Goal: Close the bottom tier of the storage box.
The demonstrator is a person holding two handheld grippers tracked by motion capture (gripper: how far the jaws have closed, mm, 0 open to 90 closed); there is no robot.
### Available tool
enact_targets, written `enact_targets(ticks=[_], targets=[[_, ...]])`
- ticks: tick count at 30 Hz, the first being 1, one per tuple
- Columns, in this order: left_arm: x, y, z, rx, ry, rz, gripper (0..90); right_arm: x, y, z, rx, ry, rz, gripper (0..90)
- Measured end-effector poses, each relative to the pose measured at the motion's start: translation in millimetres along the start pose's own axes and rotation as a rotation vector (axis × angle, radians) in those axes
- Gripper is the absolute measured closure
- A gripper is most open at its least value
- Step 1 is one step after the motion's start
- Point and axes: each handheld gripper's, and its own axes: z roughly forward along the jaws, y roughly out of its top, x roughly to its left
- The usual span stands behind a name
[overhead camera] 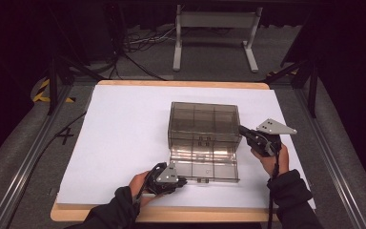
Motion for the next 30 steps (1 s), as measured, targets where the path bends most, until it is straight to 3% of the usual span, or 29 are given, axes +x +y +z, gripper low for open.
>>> enact_targets(ticks=[11, 26, 30], targets=[[-1.1, 6.2, 6.5, 0.009, 0.004, 0.023, 85.8, -0.1, 1.4, -0.3, 0.012, 0.003, 0.006, 89.8], [-1.7, 8.4, 9.2, 0.01, 0.007, 0.007, 85.8, -1.0, 1.6, -0.7, 0.014, 0.012, 0.012, 89.8], [-3.1, 10.7, 11.3, 0.01, 0.014, 0.02, 85.0, 2.3, 2.9, -0.6, 0.024, -0.009, -0.011, 89.8]])
